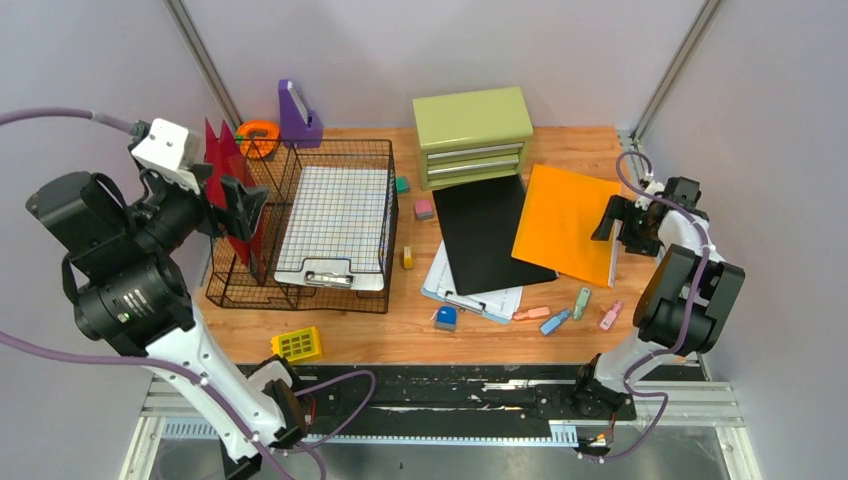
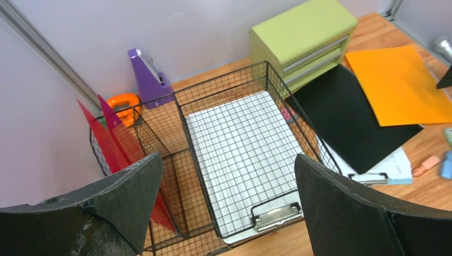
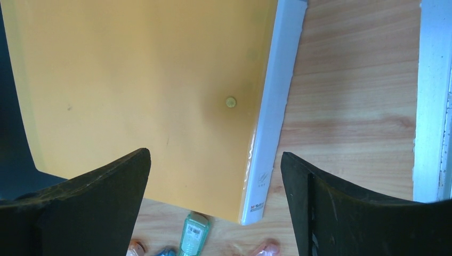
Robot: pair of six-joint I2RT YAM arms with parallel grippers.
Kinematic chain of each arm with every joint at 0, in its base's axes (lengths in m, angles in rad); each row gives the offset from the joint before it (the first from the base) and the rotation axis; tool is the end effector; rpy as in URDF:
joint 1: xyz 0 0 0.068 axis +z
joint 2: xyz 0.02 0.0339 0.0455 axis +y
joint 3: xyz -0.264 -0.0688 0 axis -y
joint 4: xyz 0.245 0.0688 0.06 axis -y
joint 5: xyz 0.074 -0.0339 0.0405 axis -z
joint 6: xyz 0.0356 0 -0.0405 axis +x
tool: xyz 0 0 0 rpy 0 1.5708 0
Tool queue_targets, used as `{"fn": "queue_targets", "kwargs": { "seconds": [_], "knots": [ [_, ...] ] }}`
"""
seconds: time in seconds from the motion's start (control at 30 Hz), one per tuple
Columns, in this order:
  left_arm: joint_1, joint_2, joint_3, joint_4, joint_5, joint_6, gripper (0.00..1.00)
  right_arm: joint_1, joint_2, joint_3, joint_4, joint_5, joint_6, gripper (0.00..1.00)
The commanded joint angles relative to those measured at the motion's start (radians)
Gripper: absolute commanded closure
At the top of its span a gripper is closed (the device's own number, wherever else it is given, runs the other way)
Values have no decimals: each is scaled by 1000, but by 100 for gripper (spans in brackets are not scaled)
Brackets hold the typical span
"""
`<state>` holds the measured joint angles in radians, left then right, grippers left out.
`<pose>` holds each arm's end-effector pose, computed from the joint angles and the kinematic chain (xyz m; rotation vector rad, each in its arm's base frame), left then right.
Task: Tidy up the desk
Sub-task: Pick up the folder from the corner of the board.
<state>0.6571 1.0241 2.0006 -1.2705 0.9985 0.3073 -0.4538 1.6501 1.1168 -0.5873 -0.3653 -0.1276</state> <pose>0.0654 0.0126 0.5486 0.3607 1.6956 -0.2234 0.3013 -0.1328 0.2072 0.3131 2.5785 0.2889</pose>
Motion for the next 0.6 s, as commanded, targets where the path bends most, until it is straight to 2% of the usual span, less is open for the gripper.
{"fn": "queue_targets", "kwargs": {
  "seconds": [0.0, 0.07, 0.17, 0.2, 0.3, 0.4, 0.57],
  "knots": [
    [-59, 82, 67, 44, -9, -123, 0, 1, 16, 63, 38, -5, 43, 6],
    [-175, 131, 96, 70, -127, -154, 0, 1, 16, 69, 37, -6, 45, 6],
    [-437, 208, 131, 76, -322, -174, 1, 0, 11, 69, 35, -9, 44, 6],
    [-481, 243, 132, 89, -402, -180, 1, 1, 10, 68, 34, -9, 42, 6],
    [-661, 302, 108, 146, -518, -198, 1, 1, 0, 58, 32, -2, 34, 6],
    [-849, 344, 83, 227, -599, -217, 0, 0, -5, 44, 35, 10, 25, 6],
    [-1028, 473, 59, 334, -635, -266, 0, 0, -8, 20, 52, 31, 18, 6]
  ]
}}
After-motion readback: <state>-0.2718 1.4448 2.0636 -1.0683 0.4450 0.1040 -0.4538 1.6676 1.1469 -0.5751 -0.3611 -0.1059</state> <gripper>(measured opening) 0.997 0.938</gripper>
